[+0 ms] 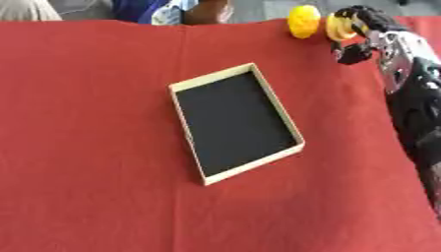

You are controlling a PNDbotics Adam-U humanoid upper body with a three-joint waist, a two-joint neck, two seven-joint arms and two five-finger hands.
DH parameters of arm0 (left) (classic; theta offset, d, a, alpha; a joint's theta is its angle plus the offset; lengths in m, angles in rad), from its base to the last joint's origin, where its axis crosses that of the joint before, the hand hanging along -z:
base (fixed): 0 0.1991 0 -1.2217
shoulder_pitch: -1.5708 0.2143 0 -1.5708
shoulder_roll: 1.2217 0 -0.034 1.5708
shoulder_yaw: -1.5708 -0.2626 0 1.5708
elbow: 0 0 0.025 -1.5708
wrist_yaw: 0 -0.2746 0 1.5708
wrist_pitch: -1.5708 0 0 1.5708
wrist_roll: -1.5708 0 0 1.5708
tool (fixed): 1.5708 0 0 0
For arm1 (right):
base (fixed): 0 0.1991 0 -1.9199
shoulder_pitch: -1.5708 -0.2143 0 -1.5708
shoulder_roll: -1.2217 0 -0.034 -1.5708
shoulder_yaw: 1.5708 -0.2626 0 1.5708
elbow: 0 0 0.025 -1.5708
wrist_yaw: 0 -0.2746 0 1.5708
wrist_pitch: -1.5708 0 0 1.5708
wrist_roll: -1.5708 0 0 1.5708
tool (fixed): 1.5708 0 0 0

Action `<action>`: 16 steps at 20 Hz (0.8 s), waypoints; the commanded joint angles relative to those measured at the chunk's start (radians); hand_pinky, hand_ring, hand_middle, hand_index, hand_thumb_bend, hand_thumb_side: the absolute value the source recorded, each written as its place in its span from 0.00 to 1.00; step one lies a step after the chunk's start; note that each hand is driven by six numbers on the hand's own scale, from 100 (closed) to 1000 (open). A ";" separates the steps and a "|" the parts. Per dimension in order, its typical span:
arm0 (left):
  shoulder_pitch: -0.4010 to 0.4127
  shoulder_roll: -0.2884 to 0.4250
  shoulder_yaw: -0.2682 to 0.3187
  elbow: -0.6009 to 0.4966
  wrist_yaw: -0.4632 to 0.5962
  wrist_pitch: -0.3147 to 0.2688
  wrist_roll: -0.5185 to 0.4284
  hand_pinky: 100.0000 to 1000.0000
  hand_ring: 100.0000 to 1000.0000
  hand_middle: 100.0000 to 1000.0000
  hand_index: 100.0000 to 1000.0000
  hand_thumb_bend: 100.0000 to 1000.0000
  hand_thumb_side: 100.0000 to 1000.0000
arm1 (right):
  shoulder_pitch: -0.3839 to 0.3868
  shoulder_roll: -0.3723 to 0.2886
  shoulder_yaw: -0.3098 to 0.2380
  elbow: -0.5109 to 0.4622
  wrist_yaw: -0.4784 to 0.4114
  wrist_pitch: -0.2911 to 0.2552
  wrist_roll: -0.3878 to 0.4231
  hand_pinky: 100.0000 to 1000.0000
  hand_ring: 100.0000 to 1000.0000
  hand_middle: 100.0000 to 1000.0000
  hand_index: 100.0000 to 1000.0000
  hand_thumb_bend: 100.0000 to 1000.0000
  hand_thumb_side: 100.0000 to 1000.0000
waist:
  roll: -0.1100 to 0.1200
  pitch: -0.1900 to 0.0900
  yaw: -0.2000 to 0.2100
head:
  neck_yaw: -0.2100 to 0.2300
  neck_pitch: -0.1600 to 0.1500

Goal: Pick up objects on the table and place them in the box.

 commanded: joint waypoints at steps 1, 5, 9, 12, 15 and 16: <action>-0.007 0.011 0.004 -0.016 0.006 0.000 -0.006 0.87 0.83 0.64 0.77 0.00 0.64 | -0.026 -0.031 -0.012 -0.032 -0.020 -0.005 -0.005 0.91 1.00 0.89 0.94 0.00 0.00 | 0.001 -0.019 0.001 | -0.003 -0.012; -0.006 0.009 0.004 -0.016 0.006 0.006 -0.012 0.87 0.83 0.64 0.77 0.00 0.64 | -0.024 -0.035 -0.019 -0.048 -0.046 -0.007 -0.010 0.91 1.00 0.88 0.95 0.00 0.00 | 0.000 -0.015 -0.002 | -0.001 -0.010; -0.007 0.008 0.004 -0.016 0.005 0.006 -0.015 0.87 0.83 0.64 0.77 0.00 0.64 | -0.022 -0.038 -0.022 -0.048 -0.053 0.014 -0.024 0.90 1.00 0.88 0.95 0.00 0.00 | 0.000 -0.012 -0.002 | 0.001 -0.009; -0.007 0.007 0.003 -0.016 0.006 0.007 -0.017 0.87 0.83 0.64 0.77 0.00 0.64 | -0.023 -0.038 -0.018 -0.042 -0.039 0.035 -0.040 0.88 0.99 0.81 0.89 0.00 0.00 | -0.001 -0.010 -0.002 | 0.000 -0.009; -0.009 0.006 0.001 -0.016 0.007 0.005 -0.021 0.87 0.83 0.64 0.77 0.00 0.64 | -0.025 -0.036 -0.007 -0.030 0.001 0.060 -0.056 0.86 0.96 0.77 0.85 0.03 0.00 | -0.001 -0.008 0.000 | -0.001 -0.012; -0.010 0.005 0.001 -0.016 0.006 0.004 -0.022 0.87 0.83 0.64 0.77 0.00 0.64 | -0.026 -0.034 -0.004 -0.027 0.021 0.069 -0.062 0.85 0.94 0.75 0.83 0.06 0.00 | -0.001 -0.007 0.000 | -0.002 -0.013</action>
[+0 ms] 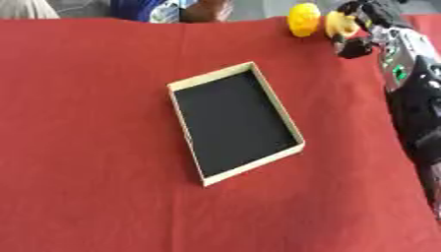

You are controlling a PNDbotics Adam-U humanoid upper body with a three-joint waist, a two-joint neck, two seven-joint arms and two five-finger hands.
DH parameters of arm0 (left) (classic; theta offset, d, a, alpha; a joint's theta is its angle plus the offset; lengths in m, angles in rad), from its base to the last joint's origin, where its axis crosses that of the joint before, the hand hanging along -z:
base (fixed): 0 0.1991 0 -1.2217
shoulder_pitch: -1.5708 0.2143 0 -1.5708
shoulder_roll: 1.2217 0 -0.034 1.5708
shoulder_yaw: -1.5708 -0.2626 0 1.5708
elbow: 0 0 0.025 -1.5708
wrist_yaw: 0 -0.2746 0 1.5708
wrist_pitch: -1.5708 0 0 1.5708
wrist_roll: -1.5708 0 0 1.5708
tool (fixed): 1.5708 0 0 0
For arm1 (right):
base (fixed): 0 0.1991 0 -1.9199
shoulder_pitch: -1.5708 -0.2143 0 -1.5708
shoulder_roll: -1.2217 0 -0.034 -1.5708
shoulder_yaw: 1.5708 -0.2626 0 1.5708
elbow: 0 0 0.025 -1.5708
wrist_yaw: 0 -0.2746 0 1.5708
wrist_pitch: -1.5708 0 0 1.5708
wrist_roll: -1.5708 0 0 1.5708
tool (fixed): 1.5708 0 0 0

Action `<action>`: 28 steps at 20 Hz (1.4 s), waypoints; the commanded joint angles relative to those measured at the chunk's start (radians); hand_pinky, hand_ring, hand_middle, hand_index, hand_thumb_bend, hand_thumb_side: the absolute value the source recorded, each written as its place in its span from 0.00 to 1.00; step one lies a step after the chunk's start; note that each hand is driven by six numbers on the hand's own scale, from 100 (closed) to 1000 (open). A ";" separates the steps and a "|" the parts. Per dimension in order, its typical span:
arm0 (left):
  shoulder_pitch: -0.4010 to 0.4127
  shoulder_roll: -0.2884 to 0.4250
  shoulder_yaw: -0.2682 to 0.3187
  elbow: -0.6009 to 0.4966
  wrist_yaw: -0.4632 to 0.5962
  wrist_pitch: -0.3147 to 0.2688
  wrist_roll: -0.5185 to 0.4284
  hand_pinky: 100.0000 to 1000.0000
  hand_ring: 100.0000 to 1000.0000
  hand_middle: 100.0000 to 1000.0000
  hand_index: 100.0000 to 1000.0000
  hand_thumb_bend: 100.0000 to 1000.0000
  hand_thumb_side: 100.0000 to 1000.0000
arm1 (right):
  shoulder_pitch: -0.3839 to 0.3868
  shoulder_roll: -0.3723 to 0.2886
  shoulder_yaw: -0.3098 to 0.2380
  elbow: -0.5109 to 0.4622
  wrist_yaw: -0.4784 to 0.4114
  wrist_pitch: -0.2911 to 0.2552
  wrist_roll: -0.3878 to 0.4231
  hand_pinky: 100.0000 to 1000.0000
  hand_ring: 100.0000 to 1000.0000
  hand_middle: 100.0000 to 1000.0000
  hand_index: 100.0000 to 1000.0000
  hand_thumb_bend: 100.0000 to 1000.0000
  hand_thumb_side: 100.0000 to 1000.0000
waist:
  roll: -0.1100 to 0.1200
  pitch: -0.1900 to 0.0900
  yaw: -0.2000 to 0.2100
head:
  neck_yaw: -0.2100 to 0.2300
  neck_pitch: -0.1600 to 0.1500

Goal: Pick up objects on the table and place them in the box.

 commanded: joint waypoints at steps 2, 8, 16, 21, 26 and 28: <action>-0.009 0.011 0.002 -0.016 0.005 -0.003 -0.007 0.87 0.83 0.64 0.77 0.00 0.64 | -0.029 -0.029 0.010 0.001 0.072 0.033 -0.021 0.85 0.93 0.74 0.83 0.07 0.00 | 0.000 -0.019 0.004 | -0.004 -0.015; -0.009 0.006 0.000 -0.016 0.008 -0.002 -0.010 0.87 0.83 0.63 0.77 0.00 0.64 | -0.035 -0.014 0.007 0.007 0.095 0.051 -0.050 0.78 0.78 0.53 0.65 0.00 0.00 | -0.003 -0.013 0.010 | -0.013 -0.021; -0.010 0.003 0.000 -0.016 0.012 -0.001 -0.013 0.87 0.83 0.63 0.77 0.00 0.64 | -0.036 -0.010 0.029 0.000 0.027 -0.006 -0.154 0.76 0.73 0.48 0.60 0.00 0.00 | -0.006 -0.014 0.008 | -0.008 -0.016; -0.009 0.001 0.000 -0.016 0.013 0.002 -0.017 0.87 0.83 0.63 0.77 0.00 0.64 | -0.037 -0.012 0.036 -0.015 0.019 -0.038 -0.161 0.75 0.72 0.47 0.59 0.00 0.00 | -0.006 -0.020 0.004 | -0.003 -0.008; -0.005 0.003 0.002 -0.016 0.012 0.002 -0.015 0.87 0.83 0.63 0.77 0.00 0.64 | -0.034 -0.020 0.042 -0.039 0.005 -0.068 -0.151 0.75 0.71 0.47 0.59 0.00 0.00 | -0.004 -0.033 -0.002 | 0.002 0.002; -0.002 0.005 0.003 -0.016 0.011 0.003 -0.013 0.87 0.83 0.63 0.77 0.00 0.64 | -0.032 -0.028 0.053 -0.059 0.007 -0.091 -0.147 0.74 0.70 0.46 0.58 0.00 0.00 | -0.003 -0.040 -0.007 | 0.005 0.009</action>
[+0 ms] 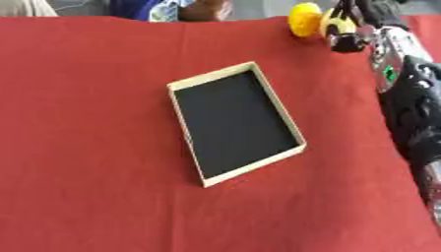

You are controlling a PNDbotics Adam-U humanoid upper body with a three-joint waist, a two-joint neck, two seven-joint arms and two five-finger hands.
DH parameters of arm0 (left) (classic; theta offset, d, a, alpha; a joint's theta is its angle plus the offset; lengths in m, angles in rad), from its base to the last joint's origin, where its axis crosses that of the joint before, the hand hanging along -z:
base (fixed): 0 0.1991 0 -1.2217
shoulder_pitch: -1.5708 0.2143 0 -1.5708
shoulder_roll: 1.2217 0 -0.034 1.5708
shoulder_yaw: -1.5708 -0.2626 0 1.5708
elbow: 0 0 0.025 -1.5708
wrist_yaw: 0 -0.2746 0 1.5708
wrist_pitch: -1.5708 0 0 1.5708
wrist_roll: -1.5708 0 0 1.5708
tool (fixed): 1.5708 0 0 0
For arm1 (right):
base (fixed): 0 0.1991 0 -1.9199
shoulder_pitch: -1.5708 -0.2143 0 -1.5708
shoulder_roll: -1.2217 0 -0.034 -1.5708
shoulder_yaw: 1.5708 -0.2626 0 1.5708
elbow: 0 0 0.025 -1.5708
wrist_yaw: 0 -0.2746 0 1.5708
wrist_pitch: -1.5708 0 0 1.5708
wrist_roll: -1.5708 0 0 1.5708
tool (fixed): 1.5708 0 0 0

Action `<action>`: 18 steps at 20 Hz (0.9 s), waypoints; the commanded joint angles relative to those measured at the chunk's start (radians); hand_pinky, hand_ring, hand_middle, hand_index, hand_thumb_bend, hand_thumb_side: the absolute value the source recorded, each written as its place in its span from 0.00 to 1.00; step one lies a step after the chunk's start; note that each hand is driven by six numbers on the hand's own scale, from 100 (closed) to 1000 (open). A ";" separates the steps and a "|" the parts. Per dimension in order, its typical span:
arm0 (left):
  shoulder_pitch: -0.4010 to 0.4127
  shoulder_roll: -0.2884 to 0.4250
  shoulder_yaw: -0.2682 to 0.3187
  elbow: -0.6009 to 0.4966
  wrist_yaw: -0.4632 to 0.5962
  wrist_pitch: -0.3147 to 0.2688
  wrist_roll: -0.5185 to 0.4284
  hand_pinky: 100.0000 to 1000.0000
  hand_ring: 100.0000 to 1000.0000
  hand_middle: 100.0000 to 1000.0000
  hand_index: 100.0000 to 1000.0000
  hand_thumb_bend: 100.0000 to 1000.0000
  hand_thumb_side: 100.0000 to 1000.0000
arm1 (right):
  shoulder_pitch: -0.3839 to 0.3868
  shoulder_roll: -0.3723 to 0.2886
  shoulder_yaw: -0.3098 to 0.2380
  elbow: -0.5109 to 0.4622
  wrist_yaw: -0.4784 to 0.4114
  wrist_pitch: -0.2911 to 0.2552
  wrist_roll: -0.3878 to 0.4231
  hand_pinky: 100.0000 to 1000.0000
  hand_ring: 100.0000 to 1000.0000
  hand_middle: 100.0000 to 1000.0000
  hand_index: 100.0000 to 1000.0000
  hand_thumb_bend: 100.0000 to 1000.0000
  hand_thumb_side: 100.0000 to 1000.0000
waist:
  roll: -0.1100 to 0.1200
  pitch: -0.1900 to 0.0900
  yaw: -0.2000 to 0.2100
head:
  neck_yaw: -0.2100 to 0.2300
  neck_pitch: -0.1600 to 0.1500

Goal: Pick up objects on the table and place them in the box.

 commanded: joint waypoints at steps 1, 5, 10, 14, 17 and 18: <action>0.002 0.016 0.005 -0.016 0.002 -0.001 0.001 0.87 0.83 0.63 0.77 0.00 0.64 | -0.014 -0.044 0.017 -0.055 -0.008 -0.039 0.004 0.74 0.70 0.46 0.58 0.00 0.00 | 0.001 -0.037 -0.005 | 0.007 0.011; 0.007 0.021 0.004 -0.016 0.000 0.001 0.002 0.87 0.83 0.63 0.77 0.00 0.64 | 0.006 -0.079 0.063 -0.132 -0.038 -0.129 0.017 0.73 0.68 0.46 0.57 0.00 0.00 | -0.001 -0.054 -0.018 | 0.018 0.026; 0.009 0.027 0.002 -0.016 -0.001 0.004 -0.002 0.87 0.83 0.63 0.77 0.00 0.64 | 0.079 -0.146 0.147 -0.311 -0.201 -0.255 0.048 0.73 0.67 0.46 0.57 0.00 0.00 | -0.007 -0.069 -0.028 | 0.032 0.041; 0.006 0.038 -0.001 -0.016 -0.001 0.004 -0.001 0.87 0.83 0.64 0.77 0.00 0.64 | 0.173 -0.216 0.236 -0.528 -0.403 -0.328 0.101 0.73 0.66 0.46 0.57 0.00 0.00 | -0.012 -0.081 -0.037 | 0.044 0.053; -0.002 0.046 -0.007 -0.016 0.001 0.002 -0.003 0.87 0.83 0.64 0.77 0.00 0.64 | 0.234 -0.256 0.308 -0.696 -0.544 -0.354 0.159 0.72 0.66 0.44 0.57 0.00 0.00 | -0.014 -0.092 -0.044 | 0.049 0.064; -0.005 0.047 -0.010 -0.016 0.002 0.002 -0.005 0.87 0.83 0.64 0.77 0.00 0.64 | 0.249 -0.264 0.334 -0.745 -0.583 -0.360 0.179 0.72 0.67 0.44 0.57 0.00 0.00 | -0.015 -0.096 -0.047 | 0.050 0.070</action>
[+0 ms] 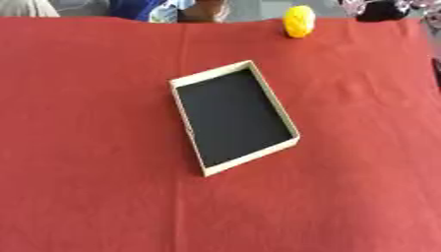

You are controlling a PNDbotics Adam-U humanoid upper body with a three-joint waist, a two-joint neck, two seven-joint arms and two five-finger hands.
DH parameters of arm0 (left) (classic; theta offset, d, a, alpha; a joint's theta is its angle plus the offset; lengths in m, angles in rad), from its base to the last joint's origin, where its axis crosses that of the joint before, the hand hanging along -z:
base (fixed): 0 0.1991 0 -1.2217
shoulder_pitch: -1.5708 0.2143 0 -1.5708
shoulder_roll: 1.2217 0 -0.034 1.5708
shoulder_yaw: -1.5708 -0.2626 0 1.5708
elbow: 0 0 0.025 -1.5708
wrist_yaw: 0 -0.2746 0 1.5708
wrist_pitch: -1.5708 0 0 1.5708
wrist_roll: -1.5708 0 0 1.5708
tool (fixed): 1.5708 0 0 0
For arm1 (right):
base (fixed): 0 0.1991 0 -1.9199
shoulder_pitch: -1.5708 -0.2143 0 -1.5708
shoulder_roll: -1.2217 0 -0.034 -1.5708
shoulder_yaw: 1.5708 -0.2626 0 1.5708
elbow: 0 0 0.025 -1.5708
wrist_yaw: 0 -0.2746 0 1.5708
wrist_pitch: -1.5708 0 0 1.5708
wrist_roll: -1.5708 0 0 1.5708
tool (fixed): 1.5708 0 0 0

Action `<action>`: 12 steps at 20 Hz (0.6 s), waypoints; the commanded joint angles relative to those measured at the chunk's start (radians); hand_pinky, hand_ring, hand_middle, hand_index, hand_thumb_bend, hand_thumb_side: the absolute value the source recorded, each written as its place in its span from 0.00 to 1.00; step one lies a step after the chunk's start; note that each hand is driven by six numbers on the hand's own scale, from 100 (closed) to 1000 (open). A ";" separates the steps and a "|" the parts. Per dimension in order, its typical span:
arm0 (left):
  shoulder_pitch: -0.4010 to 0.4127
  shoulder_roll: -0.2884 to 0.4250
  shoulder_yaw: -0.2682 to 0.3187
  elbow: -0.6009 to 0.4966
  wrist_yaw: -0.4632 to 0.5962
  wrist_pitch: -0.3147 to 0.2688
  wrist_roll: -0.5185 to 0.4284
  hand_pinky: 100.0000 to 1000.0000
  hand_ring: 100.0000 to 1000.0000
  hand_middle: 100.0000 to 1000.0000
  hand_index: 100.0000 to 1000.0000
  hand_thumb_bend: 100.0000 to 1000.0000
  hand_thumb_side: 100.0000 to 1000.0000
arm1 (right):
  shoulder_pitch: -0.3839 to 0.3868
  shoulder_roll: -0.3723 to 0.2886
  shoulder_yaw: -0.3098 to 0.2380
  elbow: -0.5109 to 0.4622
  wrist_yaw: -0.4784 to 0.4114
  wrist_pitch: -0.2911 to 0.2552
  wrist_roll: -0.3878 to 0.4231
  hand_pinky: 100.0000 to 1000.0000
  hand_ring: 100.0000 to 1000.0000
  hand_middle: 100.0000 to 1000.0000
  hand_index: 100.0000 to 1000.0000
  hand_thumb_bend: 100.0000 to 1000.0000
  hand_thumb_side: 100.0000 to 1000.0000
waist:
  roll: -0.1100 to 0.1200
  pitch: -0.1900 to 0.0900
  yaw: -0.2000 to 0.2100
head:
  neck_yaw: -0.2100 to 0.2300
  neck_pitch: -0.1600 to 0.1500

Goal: Pick up objects on the table and place them in the box.

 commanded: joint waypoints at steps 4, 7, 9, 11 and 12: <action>-0.016 0.038 -0.012 -0.016 0.007 0.000 -0.012 0.87 0.83 0.64 0.77 0.00 0.64 | 0.030 -0.061 0.132 -0.265 -0.226 -0.025 0.121 0.73 0.68 0.44 0.57 0.00 0.00 | -0.001 -0.041 -0.014 | 0.006 0.029; -0.019 0.041 -0.017 -0.016 0.010 0.000 -0.016 0.87 0.83 0.64 0.77 0.00 0.64 | 0.029 -0.042 0.184 -0.324 -0.277 -0.028 0.178 0.75 0.68 0.43 0.57 0.00 0.00 | 0.003 -0.049 -0.022 | 0.012 0.038; -0.021 0.042 -0.020 -0.016 0.012 0.000 -0.019 0.87 0.83 0.64 0.77 0.00 0.64 | 0.025 -0.026 0.209 -0.350 -0.300 -0.031 0.209 0.75 0.68 0.43 0.57 0.00 0.00 | 0.005 -0.052 -0.027 | 0.015 0.043; -0.023 0.042 -0.023 -0.016 0.014 0.000 -0.022 0.87 0.83 0.64 0.77 0.00 0.64 | 0.022 -0.009 0.227 -0.366 -0.308 -0.038 0.226 0.75 0.68 0.44 0.58 0.00 0.00 | 0.007 -0.056 -0.031 | 0.016 0.047; -0.024 0.043 -0.025 -0.016 0.015 -0.001 -0.024 0.87 0.83 0.64 0.77 0.00 0.64 | 0.023 0.000 0.237 -0.366 -0.308 -0.041 0.234 0.75 0.69 0.44 0.58 0.00 0.00 | 0.007 -0.058 -0.033 | 0.016 0.048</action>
